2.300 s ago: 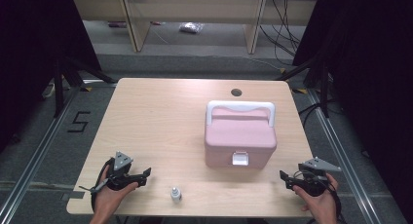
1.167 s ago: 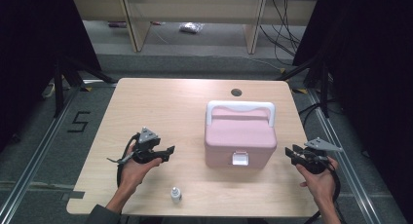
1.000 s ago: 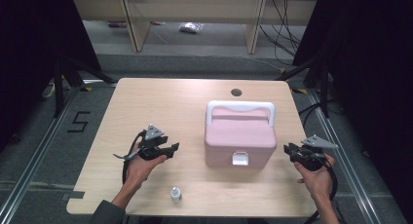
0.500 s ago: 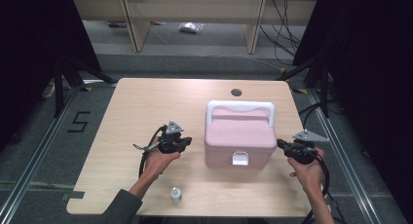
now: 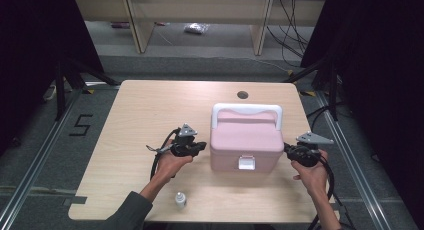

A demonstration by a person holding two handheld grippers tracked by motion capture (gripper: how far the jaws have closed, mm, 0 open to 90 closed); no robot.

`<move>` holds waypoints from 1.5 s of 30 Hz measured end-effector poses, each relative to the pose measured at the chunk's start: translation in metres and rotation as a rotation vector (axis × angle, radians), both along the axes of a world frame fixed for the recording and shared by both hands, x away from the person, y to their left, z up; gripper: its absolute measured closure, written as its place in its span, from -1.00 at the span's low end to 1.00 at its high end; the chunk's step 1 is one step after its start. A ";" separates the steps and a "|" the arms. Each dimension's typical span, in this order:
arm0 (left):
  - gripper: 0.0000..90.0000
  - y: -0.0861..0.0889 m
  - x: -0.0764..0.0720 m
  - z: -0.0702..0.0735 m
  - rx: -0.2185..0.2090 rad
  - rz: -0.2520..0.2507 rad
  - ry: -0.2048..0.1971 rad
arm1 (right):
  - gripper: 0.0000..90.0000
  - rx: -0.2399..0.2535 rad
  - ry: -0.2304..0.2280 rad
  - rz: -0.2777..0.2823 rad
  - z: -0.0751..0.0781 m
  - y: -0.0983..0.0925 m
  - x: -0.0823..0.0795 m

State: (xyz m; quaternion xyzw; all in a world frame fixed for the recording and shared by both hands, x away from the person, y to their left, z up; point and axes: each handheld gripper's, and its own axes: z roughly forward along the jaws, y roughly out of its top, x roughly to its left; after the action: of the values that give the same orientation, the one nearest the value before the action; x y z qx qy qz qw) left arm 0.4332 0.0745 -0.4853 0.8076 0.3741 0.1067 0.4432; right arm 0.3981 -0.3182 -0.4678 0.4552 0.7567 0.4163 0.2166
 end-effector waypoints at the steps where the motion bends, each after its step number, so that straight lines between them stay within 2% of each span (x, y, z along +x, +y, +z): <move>1: 1.00 -0.001 0.000 0.000 0.008 -0.004 -0.003 | 1.00 0.014 0.004 0.005 0.000 0.001 0.000; 2: 1.00 -0.001 0.000 0.000 0.005 -0.005 -0.001 | 1.00 0.024 0.015 0.007 0.000 0.002 0.000; 3: 1.00 -0.003 0.000 0.000 0.001 -0.006 -0.002 | 1.00 0.010 0.001 0.010 0.000 0.002 0.000; 5: 1.00 -0.004 -0.001 0.000 -0.001 -0.012 -0.005 | 1.00 0.022 0.000 0.020 0.000 0.003 0.000; 6: 1.00 -0.006 -0.002 0.001 -0.033 -0.012 0.000 | 1.00 0.050 0.022 0.009 0.000 0.008 -0.001; 7: 1.00 -0.007 -0.003 0.002 -0.028 -0.029 0.002 | 1.00 0.025 0.007 0.026 0.000 0.007 0.000; 8: 1.00 -0.008 -0.003 0.003 -0.008 -0.028 -0.009 | 1.00 0.027 0.006 0.032 0.001 0.006 0.000; 10: 0.99 -0.008 -0.004 0.004 0.003 -0.029 -0.015 | 1.00 0.022 0.006 0.031 0.001 0.007 -0.001; 11: 1.00 -0.008 -0.005 0.003 -0.004 -0.022 -0.013 | 1.00 0.009 -0.003 0.030 0.001 0.006 -0.001; 12: 1.00 -0.008 -0.005 0.003 -0.004 -0.024 -0.013 | 1.00 0.011 -0.003 0.032 0.001 0.007 -0.001; 13: 1.00 -0.008 -0.006 0.003 -0.022 -0.015 -0.011 | 1.00 0.024 0.008 0.032 0.001 0.007 -0.001; 14: 1.00 -0.006 -0.006 0.004 0.002 -0.024 -0.015 | 1.00 0.028 0.008 0.032 0.001 0.008 -0.001; 22: 1.00 0.006 -0.008 0.005 0.014 -0.010 -0.013 | 1.00 0.016 0.000 0.052 0.001 0.021 -0.002; 23: 1.00 0.009 -0.009 0.005 0.023 -0.010 -0.013 | 1.00 0.050 0.030 0.049 0.000 0.026 -0.002; 24: 1.00 0.011 -0.010 0.005 0.026 -0.011 -0.019 | 1.00 0.050 0.030 0.049 0.000 0.026 -0.002; 25: 1.00 0.013 -0.010 0.005 0.021 -0.006 -0.017 | 1.00 0.022 0.007 0.072 0.001 0.029 -0.001; 26: 0.99 0.015 -0.011 0.006 0.030 -0.002 -0.016 | 1.00 0.045 0.024 0.064 0.000 0.033 -0.002; 27: 1.00 0.020 -0.011 0.006 0.030 0.003 -0.015 | 1.00 0.026 0.020 0.077 0.001 0.034 -0.001; 28: 1.00 0.022 -0.012 0.006 0.029 0.007 -0.014 | 1.00 0.045 0.019 0.075 0.000 0.037 0.000; 29: 1.00 0.022 -0.012 0.006 0.029 0.007 -0.014 | 1.00 0.030 0.008 0.094 0.000 0.037 0.002; 30: 1.00 0.024 -0.012 0.006 0.031 0.014 -0.016 | 1.00 0.038 0.028 0.082 0.001 0.041 0.001; 32: 1.00 0.028 -0.012 0.006 0.033 0.016 -0.014 | 1.00 0.023 0.010 0.100 0.000 0.043 0.003; 36: 1.00 0.032 -0.013 0.006 0.036 0.024 -0.019 | 1.00 0.007 0.001 0.095 0.001 0.047 0.006; 43: 0.99 0.035 -0.013 0.006 0.038 0.025 -0.017 | 1.00 0.018 0.004 0.100 0.000 0.051 0.008; 44: 0.99 0.036 -0.013 0.006 0.042 0.038 -0.023 | 1.00 0.019 0.008 0.107 0.000 0.051 0.008; 45: 0.99 0.038 -0.013 0.006 0.039 0.023 -0.014 | 1.00 0.020 0.009 0.110 0.000 0.052 0.008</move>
State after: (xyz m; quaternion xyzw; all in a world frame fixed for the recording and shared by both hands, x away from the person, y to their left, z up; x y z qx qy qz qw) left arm 0.4205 0.1122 -0.4793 0.8111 0.3782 0.1247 0.4285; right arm 0.4057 -0.2661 -0.4675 0.4169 0.7772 0.4332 0.1854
